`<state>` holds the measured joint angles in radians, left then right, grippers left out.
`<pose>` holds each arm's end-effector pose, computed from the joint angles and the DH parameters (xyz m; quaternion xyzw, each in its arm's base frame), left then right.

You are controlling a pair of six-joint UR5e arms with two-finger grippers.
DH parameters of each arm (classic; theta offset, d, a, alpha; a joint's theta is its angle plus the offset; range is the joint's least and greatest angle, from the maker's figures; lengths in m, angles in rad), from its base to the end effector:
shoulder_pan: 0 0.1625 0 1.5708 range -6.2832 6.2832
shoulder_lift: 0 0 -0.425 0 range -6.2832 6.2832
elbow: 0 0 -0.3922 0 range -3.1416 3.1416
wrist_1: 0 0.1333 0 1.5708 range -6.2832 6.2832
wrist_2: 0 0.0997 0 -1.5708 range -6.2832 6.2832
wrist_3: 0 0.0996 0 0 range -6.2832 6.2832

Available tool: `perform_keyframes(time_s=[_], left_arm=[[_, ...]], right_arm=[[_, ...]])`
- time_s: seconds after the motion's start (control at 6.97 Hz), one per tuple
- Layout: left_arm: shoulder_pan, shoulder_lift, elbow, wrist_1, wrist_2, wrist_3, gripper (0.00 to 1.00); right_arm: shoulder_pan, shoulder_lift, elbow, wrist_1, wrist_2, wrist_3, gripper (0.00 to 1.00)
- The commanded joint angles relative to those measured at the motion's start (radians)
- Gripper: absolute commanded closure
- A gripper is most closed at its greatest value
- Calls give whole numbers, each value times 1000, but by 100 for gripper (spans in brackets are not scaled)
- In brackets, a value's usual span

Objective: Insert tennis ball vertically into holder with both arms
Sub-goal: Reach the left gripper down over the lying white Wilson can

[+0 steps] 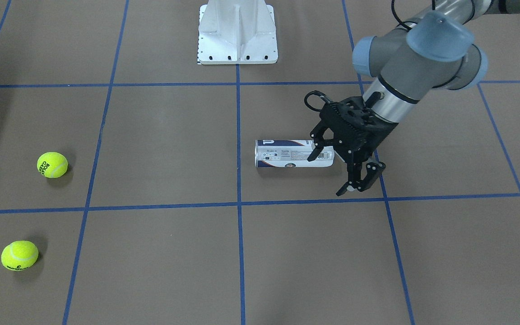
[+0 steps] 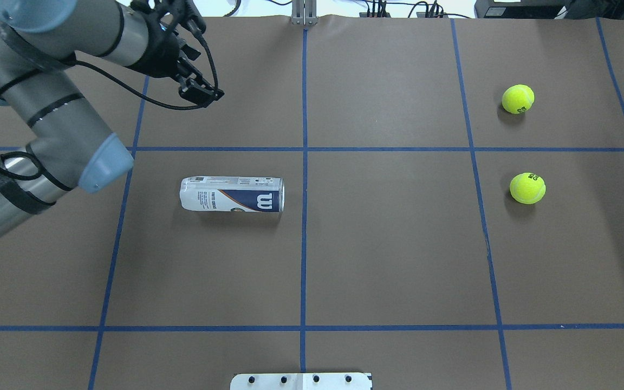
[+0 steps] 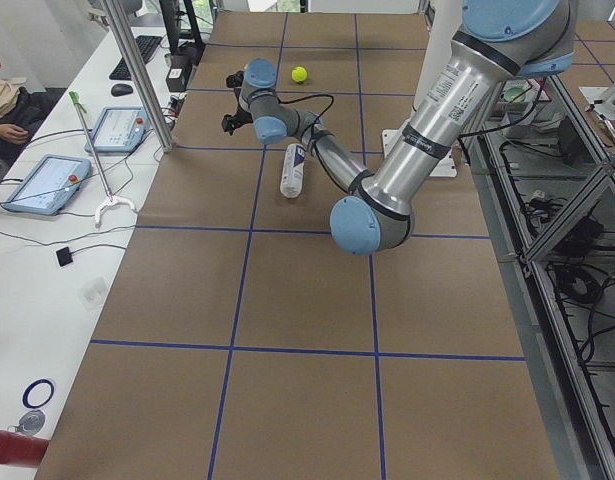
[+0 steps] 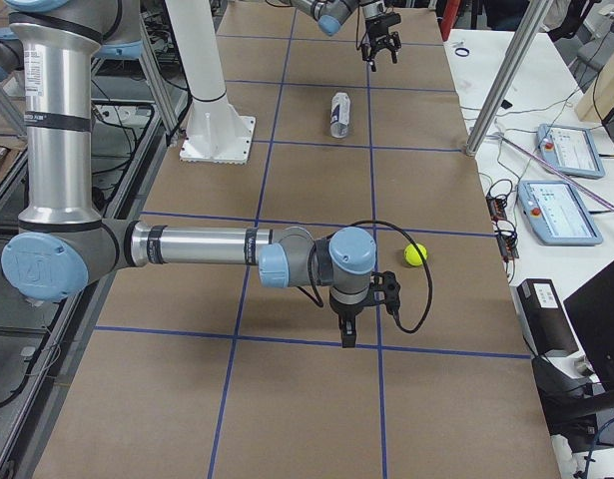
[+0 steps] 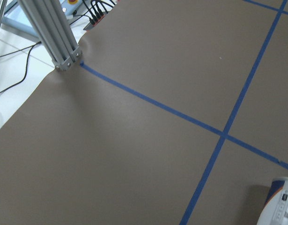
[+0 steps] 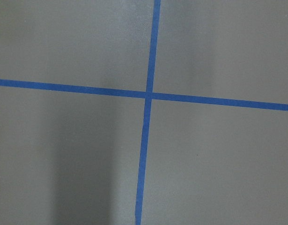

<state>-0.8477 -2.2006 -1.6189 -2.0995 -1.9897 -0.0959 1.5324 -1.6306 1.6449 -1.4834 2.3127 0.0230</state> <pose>0.3780 -0.5685 0.1992 0.4409 0.3780 0.3607 0.7298 0.0478 -0.4756 0.6441 0.0362 -0.3633 -0.0256 0.9306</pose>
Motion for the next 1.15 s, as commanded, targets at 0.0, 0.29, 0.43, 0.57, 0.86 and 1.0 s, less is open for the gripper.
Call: perform_keyframes(time_s=[0.0,0.29,0.43,0.57,0.86,1.0], left_arm=[[110,-24,-19,95,136,145,0],[180,-57,-125,377,141,281,1],[226,-77,-130,445,179,291,1],[269,-82,-128,467,237,370,1],[300,-82,-113,469,295,439,1],[302,-82,-107,469,295,465,1]], right_arm=[[0,-2,0,0,1,-2,0],[0,-2,0,0,1,-2,0],[0,-2,0,0,1,0,0],[0,-2,0,0,-1,0,0],[0,-2,1,0,1,0,0],[0,0,0,0,1,0,1]])
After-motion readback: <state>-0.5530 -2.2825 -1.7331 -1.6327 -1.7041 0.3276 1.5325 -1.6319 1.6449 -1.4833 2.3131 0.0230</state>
